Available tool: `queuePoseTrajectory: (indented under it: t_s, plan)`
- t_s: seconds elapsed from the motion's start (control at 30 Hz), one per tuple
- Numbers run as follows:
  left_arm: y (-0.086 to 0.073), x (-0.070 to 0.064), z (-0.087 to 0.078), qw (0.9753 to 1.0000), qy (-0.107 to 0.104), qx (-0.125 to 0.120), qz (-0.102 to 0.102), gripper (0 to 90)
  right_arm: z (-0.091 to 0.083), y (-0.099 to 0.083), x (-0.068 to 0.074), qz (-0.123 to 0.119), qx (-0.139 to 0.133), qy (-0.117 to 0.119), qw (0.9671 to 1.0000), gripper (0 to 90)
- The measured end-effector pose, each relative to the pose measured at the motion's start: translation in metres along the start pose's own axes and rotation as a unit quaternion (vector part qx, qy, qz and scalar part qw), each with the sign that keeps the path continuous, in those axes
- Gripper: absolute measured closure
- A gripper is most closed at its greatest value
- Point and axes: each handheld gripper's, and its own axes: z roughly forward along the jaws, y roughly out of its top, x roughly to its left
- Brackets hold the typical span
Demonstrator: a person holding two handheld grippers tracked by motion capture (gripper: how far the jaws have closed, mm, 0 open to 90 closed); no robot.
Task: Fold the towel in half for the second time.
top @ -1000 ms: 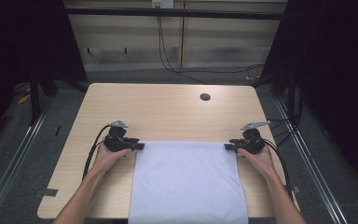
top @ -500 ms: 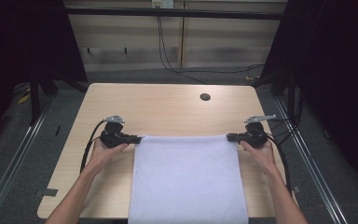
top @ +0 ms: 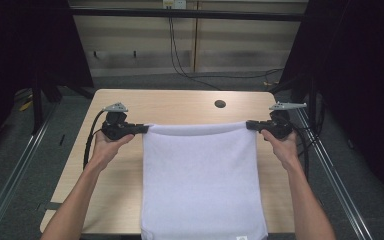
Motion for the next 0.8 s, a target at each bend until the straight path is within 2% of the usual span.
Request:
queuePoseTrajectory:
  t_s: [0.07,0.13,0.17,0.23,0.3,0.4,0.47,0.53,0.57,0.7,0.77,0.8]
  plan:
    - [0.006,0.005,-0.001,0.9999,0.004,-0.007,-0.013,87.0,0.0,0.006,-0.003,0.003,-0.007,-0.001,1.0,86.0]
    - [0.013,0.008,-0.001,0.9999,0.006,-0.01,-0.011,87.0,-0.001,0.012,-0.004,0.007,-0.014,0.0,0.9999,86.0]
    - [0.016,0.008,-0.001,0.9998,0.005,-0.016,-0.012,87.0,-0.001,0.018,-0.005,0.003,-0.015,-0.009,0.9998,86.0]
    - [0.029,0.007,-0.003,0.9994,0.009,-0.034,-0.002,87.0,-0.001,0.023,-0.006,-0.004,-0.012,-0.013,0.9998,86.0]
    - [0.033,0.007,-0.004,0.9992,0.01,-0.04,0.0,87.0,-0.002,0.026,-0.006,-0.008,-0.013,-0.016,0.9998,86.0]
    - [0.039,0.002,-0.01,0.9987,0.008,-0.05,0.008,86.9,-0.009,0.033,-0.007,-0.008,-0.032,-0.013,0.9994,86.0]
    - [0.036,-0.002,-0.013,0.9987,0.005,-0.047,0.017,86.8,-0.014,0.032,-0.005,-0.007,-0.043,-0.006,0.999,86.0]
    - [0.028,-0.006,-0.016,0.9985,-0.013,-0.05,0.019,86.6,-0.018,0.027,-0.001,-0.008,-0.044,0.001,0.999,85.9]
    - [0.021,-0.01,-0.018,0.9986,-0.011,-0.046,0.023,86.6,-0.02,0.023,0.002,-0.005,-0.047,0.01,0.9988,85.8]
    - [0.004,-0.02,-0.031,0.9977,-0.025,-0.058,0.023,86.6,-0.036,0.008,0.014,-0.017,-0.047,0.025,0.9984,85.8]
    - [0.002,-0.028,-0.04,0.997,-0.028,-0.065,0.032,86.6,-0.047,0.005,0.021,-0.027,-0.047,0.03,0.9981,85.8]
    - [0.002,-0.033,-0.045,0.9957,-0.032,-0.079,0.037,86.6,-0.052,0.005,0.025,-0.035,-0.049,0.032,0.9977,85.8]
